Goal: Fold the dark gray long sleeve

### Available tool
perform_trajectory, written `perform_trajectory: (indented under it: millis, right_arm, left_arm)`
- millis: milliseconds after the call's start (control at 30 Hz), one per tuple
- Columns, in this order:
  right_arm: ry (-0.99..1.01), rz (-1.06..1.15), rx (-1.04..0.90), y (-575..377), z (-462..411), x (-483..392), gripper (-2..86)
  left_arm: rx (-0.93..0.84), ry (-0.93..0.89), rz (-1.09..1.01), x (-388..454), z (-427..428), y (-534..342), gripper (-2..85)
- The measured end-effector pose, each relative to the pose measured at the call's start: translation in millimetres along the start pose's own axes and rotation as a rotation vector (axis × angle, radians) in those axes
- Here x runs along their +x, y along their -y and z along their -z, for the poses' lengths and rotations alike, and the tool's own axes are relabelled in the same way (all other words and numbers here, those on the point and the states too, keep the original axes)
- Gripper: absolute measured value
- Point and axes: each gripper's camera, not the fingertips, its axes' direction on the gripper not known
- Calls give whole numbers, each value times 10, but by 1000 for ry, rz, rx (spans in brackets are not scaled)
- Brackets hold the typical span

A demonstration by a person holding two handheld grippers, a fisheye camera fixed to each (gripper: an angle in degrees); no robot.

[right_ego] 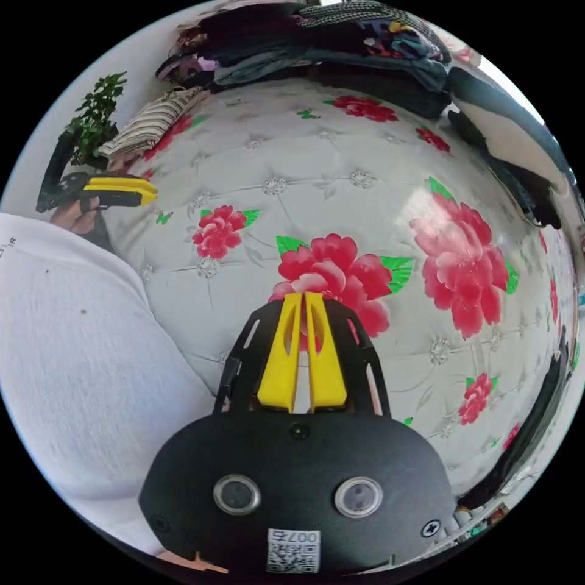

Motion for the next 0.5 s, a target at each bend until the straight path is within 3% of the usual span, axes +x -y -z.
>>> perform_trajectory:
  millis: [167,233,367,500]
  right_arm:
    - [227,-72,7,-273,267,492,-1]
    - [271,-208,138,-655,588,1032,-1]
    - [186,-602,417,-1687,1273,2221,1]
    - [-52,-1093,637,-3169,2167,3516,18]
  left_arm:
    - [-94,79,-104,553,-689,389,65]
    - [-140,139,-118,710,-987,440,63]
    - [-129,159,-78,711,-1203,388,61]
    - [-145,158,-45,652,-1419,394,59]
